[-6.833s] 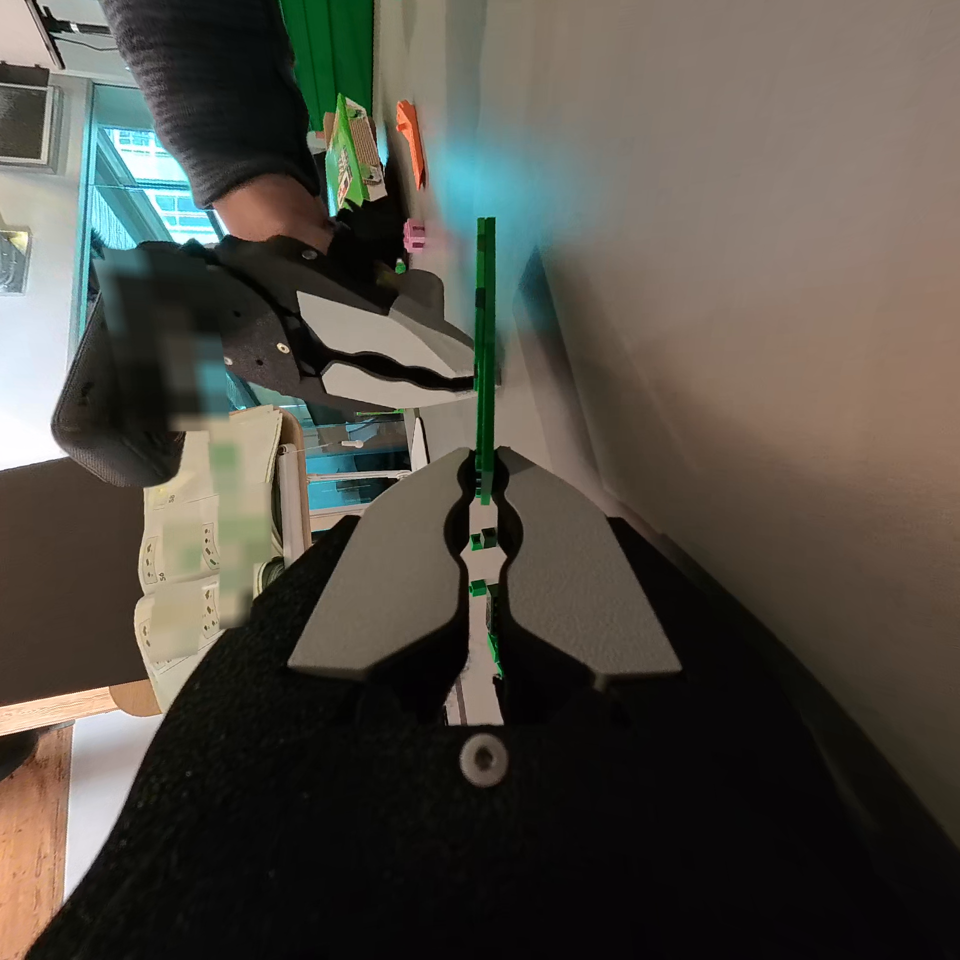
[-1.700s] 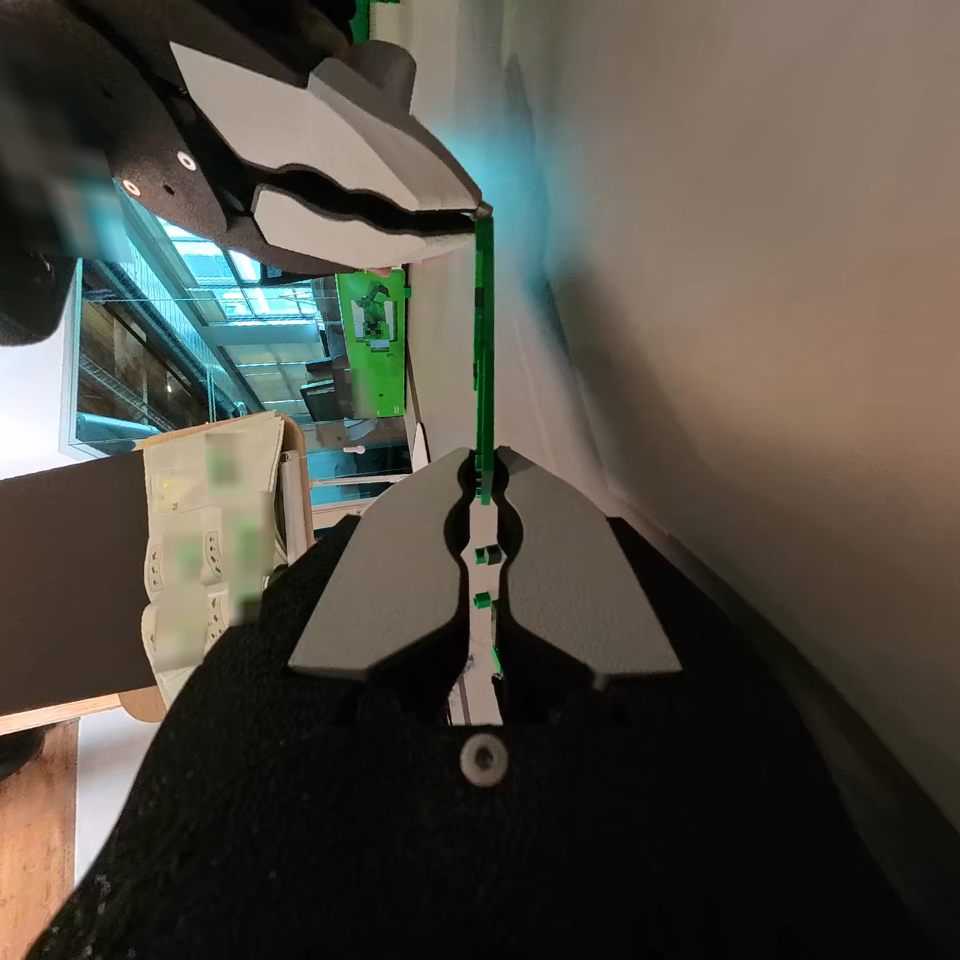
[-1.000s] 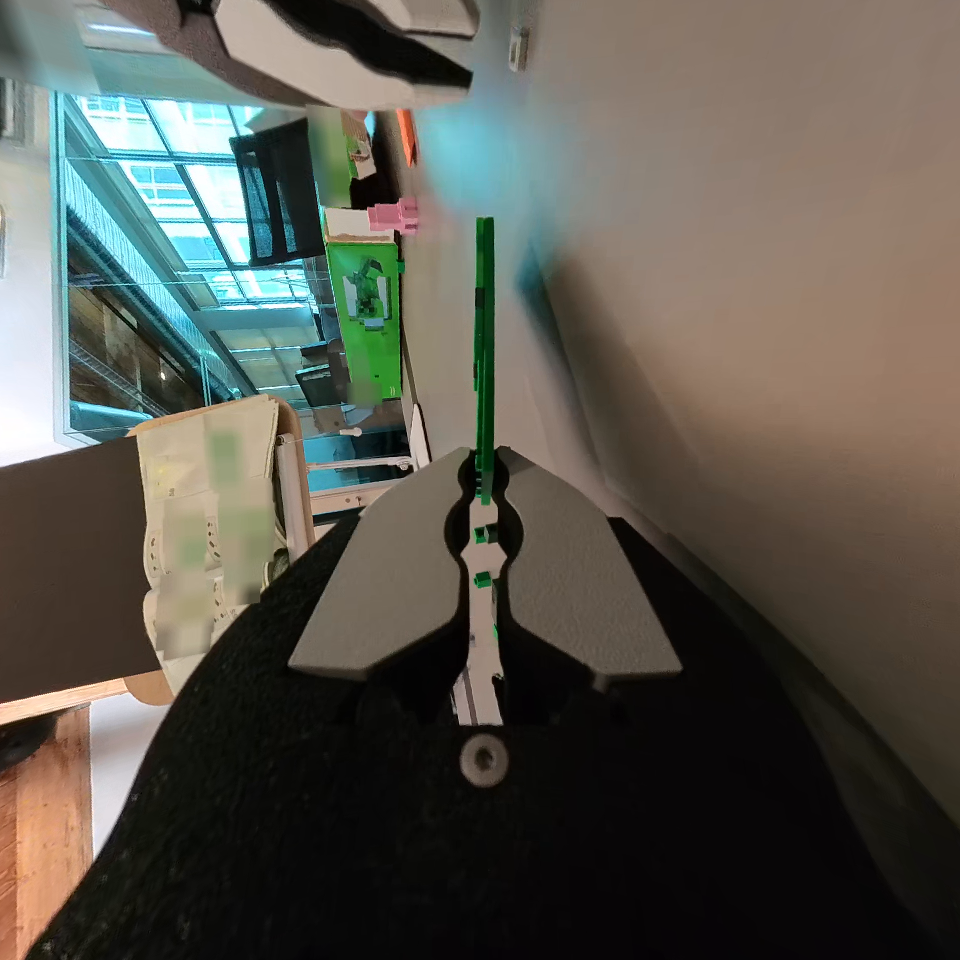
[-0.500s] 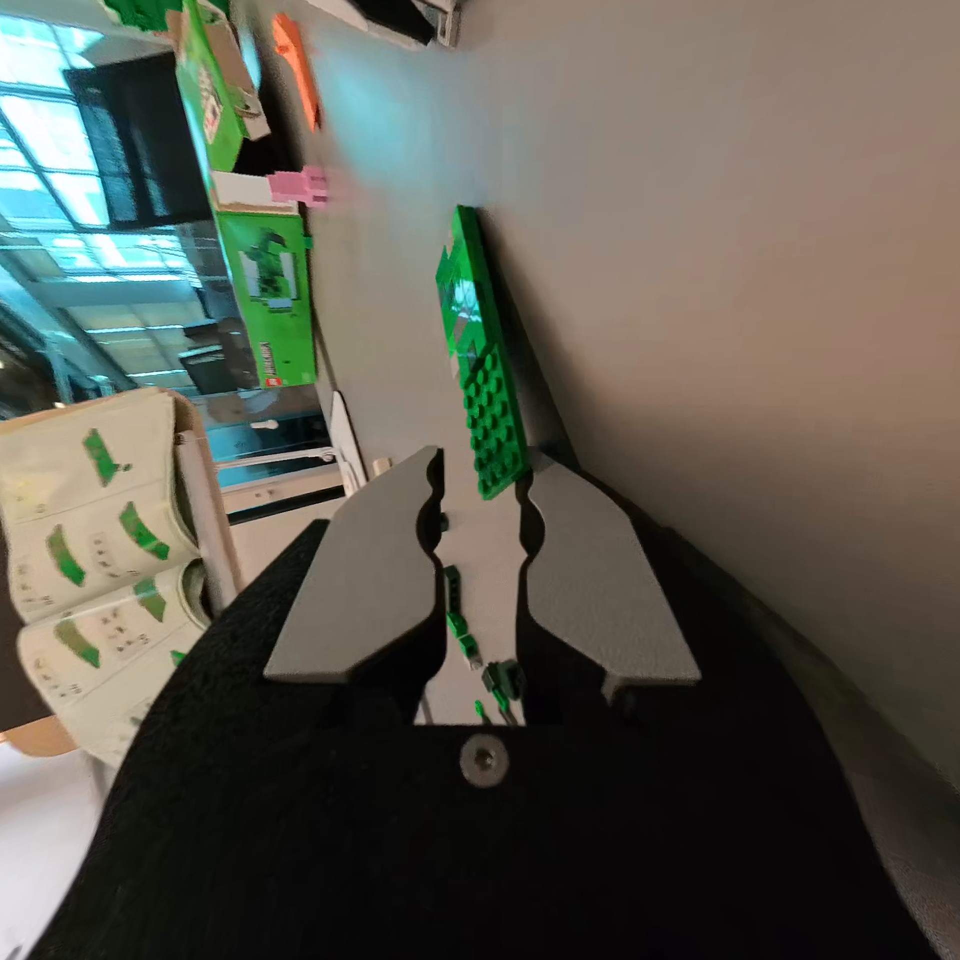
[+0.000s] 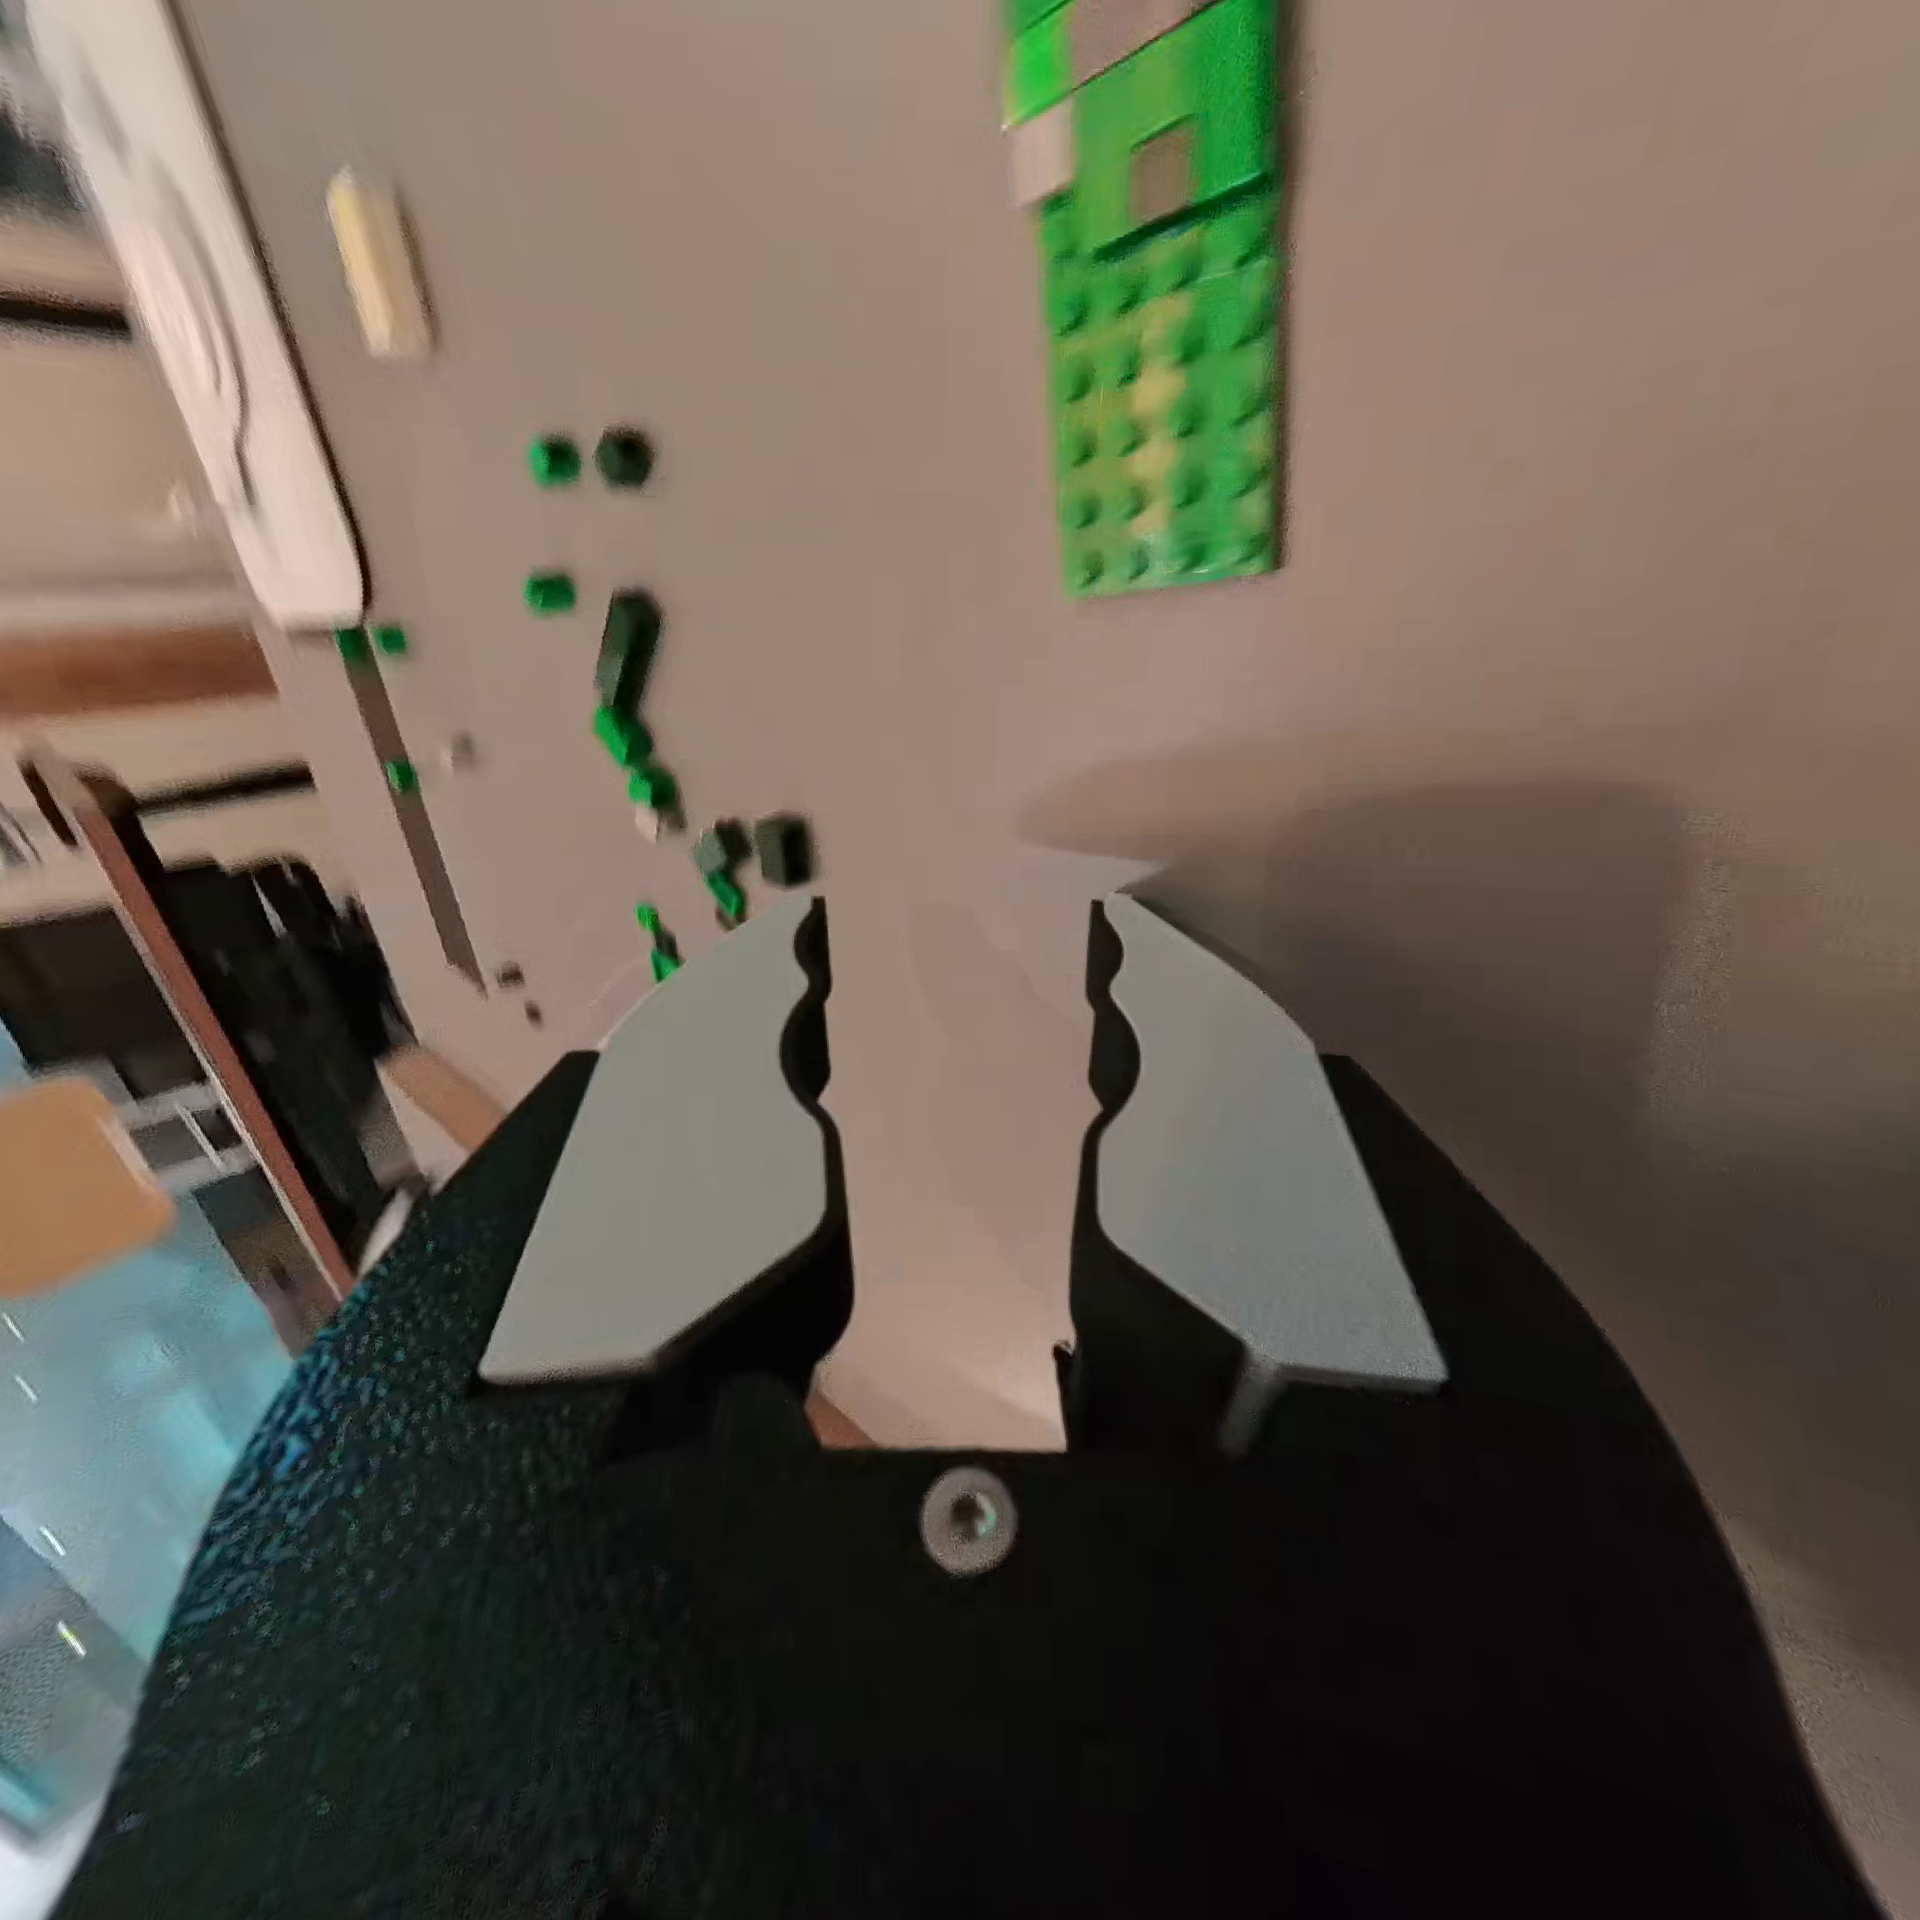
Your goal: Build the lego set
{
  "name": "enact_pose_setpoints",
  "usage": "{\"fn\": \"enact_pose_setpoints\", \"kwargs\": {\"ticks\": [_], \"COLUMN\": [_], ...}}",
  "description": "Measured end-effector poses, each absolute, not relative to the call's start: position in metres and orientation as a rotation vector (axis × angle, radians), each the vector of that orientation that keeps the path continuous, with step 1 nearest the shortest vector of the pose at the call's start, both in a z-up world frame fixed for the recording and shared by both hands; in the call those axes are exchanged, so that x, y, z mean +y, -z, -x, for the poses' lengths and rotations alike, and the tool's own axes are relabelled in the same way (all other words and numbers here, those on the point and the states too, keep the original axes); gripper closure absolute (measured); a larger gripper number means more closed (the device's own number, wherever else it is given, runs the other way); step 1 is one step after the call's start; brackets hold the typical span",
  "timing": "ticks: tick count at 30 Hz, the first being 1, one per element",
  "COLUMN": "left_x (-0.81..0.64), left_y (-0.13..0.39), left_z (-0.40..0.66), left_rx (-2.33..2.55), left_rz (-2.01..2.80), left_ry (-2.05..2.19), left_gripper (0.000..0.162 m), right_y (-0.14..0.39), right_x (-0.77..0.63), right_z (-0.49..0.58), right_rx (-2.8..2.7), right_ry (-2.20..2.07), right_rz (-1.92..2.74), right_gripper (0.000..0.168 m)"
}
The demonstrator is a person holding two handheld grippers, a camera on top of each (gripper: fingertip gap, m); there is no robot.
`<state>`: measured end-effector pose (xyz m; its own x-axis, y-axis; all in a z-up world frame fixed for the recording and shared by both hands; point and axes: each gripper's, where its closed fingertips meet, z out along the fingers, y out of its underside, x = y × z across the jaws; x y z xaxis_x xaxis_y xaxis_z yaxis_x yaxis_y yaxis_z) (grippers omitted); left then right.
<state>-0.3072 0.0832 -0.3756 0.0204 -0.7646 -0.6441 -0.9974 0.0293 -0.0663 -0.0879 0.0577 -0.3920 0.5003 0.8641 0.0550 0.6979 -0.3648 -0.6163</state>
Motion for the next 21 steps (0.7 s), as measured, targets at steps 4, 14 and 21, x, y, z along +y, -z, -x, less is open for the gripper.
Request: {"fn": "enact_pose_setpoints", "kwargs": {"ticks": [4,14,21], "left_x": [0.081,0.050,0.064], "left_y": [0.369,0.298,0.287], "left_z": [0.304,0.163,0.146], "left_rx": [1.456,0.780,0.717], "left_rz": [2.004,1.926,1.950], "left_ry": [-0.365,1.221,1.283], "left_gripper": [0.111,0.136,0.143], "right_y": [0.391,0.311,0.289], "right_x": [0.058,0.071,0.070], "right_z": [0.090,0.119,0.133], "right_rx": [-1.332,-1.420,-1.554], "right_ry": [-0.343,-0.382,-0.211], "right_rz": [2.069,1.354,1.106], "right_gripper": [0.159,0.160,0.160]}}
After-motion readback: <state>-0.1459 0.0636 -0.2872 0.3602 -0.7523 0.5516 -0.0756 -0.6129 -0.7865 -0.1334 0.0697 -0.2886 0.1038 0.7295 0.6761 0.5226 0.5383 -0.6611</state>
